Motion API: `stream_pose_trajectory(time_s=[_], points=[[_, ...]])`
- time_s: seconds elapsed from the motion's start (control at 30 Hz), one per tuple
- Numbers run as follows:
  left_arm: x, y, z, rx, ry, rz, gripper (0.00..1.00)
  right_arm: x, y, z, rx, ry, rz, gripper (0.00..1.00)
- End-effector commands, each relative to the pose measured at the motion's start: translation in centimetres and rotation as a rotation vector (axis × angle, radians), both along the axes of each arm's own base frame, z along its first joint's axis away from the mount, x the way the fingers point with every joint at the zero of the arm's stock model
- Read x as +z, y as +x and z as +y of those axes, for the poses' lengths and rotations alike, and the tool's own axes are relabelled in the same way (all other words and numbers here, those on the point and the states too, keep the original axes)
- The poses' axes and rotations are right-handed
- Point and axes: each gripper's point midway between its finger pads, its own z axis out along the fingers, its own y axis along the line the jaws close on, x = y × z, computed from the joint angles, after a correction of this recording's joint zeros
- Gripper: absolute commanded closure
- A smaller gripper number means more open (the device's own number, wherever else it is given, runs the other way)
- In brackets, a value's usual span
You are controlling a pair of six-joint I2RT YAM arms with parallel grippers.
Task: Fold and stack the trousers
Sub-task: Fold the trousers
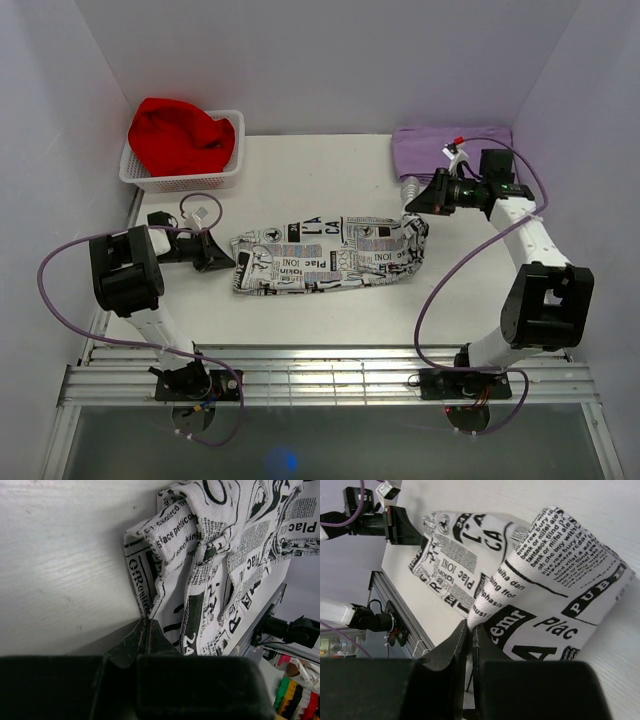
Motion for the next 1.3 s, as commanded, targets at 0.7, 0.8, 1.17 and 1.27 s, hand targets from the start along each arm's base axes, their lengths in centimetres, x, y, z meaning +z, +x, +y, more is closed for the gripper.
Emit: stream_pose_trajectory(time_s=[0.7, 0.8, 1.17, 1.27], points=[[-0.1, 0.5, -2.9, -0.012, -0.068, -0.014, 1.00, 0.5, -0.7, 28.1, 0.272, 0.013, 0.002, 0.92], [-0.2, 0.1, -3.3, -0.018, -0.084, -0.002, 1.00, 0.4, -0.9, 29.8, 0.269, 0.026, 0.008, 0.92], [-0.6, -0.7, -3.5, -0.016, -0.087, -0.001, 1.00, -3.0, -3.0, 34.9, 0.277, 0.017, 0.120, 0.92], [-0.8, -1.0, -3.7, -0.018, -0.092, 0.005, 1.00, -3.4, -3.5, 36.2, 0.275, 0.022, 0.132, 0.92]])
